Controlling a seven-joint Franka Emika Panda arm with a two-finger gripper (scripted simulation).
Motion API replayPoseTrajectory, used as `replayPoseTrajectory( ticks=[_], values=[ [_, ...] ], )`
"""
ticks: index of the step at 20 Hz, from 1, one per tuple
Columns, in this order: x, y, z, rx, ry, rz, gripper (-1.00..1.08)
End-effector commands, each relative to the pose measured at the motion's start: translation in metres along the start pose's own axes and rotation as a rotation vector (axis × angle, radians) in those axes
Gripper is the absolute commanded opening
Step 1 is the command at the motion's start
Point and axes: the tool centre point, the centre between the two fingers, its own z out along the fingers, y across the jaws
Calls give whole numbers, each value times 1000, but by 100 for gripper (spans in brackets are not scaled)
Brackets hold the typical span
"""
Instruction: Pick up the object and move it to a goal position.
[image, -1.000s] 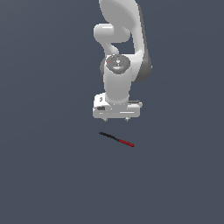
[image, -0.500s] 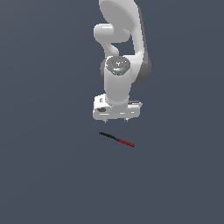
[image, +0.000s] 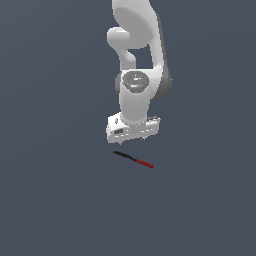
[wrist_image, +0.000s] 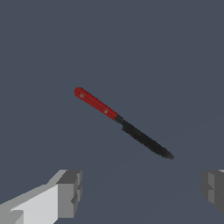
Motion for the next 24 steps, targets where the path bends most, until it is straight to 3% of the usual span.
replayPoseTrajectory(
  ticks=[1,24],
  values=[
    [2,1,6,-3,0,-63,100],
    [18,2,65,-15,12,-729,100]
  ],
)
